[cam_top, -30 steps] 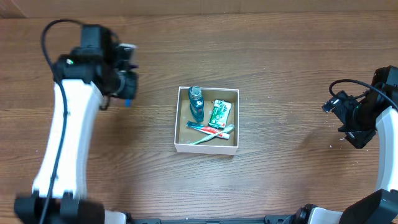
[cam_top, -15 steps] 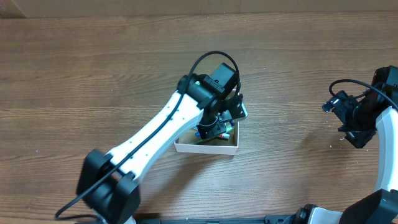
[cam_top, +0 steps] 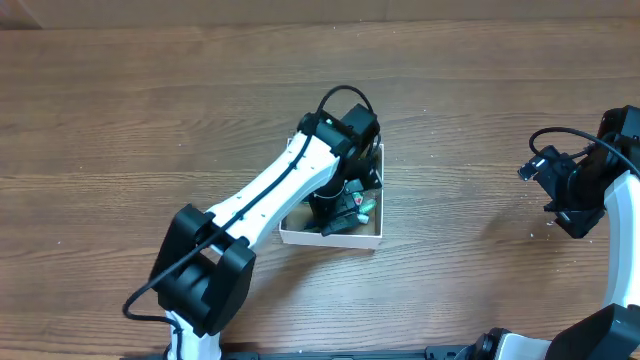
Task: Pack container
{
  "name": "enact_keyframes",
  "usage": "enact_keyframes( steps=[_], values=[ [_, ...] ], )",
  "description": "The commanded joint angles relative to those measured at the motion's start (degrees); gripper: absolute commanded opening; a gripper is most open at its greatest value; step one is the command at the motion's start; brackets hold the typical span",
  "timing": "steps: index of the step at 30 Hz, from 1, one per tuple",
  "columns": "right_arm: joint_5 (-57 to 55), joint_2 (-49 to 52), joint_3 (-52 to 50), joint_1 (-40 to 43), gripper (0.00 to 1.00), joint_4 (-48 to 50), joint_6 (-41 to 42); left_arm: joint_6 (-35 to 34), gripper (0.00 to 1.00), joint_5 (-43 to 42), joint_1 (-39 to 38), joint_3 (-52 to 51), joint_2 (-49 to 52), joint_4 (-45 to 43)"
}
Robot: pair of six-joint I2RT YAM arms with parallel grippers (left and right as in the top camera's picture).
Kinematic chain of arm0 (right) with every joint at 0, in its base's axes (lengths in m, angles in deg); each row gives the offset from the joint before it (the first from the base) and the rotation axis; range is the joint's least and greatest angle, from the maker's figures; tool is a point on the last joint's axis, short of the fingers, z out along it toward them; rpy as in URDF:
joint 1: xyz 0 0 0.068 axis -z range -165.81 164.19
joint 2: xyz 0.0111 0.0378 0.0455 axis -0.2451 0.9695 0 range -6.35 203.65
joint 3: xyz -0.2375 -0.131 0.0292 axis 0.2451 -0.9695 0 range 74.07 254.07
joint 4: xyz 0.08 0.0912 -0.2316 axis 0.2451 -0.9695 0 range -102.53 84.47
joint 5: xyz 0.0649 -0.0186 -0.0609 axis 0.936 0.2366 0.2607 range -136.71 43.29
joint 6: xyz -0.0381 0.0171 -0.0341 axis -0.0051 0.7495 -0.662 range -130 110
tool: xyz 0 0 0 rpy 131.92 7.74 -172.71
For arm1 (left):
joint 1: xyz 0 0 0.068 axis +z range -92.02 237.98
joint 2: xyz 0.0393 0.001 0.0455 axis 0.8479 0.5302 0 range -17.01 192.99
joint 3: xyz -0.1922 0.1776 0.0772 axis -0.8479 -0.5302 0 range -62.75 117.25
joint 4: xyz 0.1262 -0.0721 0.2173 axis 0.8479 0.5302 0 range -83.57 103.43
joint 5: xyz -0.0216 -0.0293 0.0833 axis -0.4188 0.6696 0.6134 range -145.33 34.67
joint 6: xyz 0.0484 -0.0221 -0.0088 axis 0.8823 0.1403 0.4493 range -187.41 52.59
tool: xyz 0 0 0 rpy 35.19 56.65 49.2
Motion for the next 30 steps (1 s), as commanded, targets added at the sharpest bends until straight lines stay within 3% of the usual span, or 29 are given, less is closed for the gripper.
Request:
enact_keyframes(
  steps=[1,5,9,11,14,18,21,26,30],
  values=[
    [0.4,-0.6,-0.2,-0.3,1.0,0.2,-0.2,-3.2,1.0,-0.9,0.0,4.6,-6.5,2.6],
    [0.3,-0.6,-0.2,-0.3,1.0,-0.2,-0.5,-6.1,1.0,-0.5,0.2,6.1,-15.1,2.5],
    [0.6,-0.6,-0.2,-1.6,1.0,-0.2,-2.1,-18.7,1.0,7.9,3.5,6.1,-23.6,1.6],
    [0.5,-0.7,0.7,-6.0,1.0,1.4,-4.8,-27.4,1.0,10.9,8.6,6.1,-27.6,0.3],
    [-4.6,-0.7,5.3,-18.4,1.0,4.1,-8.0,-35.9,1.0,9.0,18.0,6.1,-29.6,-2.0],
    [-11.3,-0.6,7.8,-32.7,1.0,12.5,-13.6,-37.4,1.0,-4.0,29.3,6.0,-28.9,-5.1],
    [-12.0,0.8,7.8,-37.3,1.0,18.2,-15.3,-42.4,1.0,-6.0,35.9,6.0,-27.8,-8.1],
    [-12.0,1.0,7.8,-37.9,1.0,25.2,-15.3,-45.7,1.0,-5.3,41.6,6.0,-25.1,-9.4],
    [-12.4,0.9,7.8,-37.6,1.0,26.2,-15.1,-40.6,1.0,-4.4,41.9,6.0,-24.5,-7.7]
  ],
)
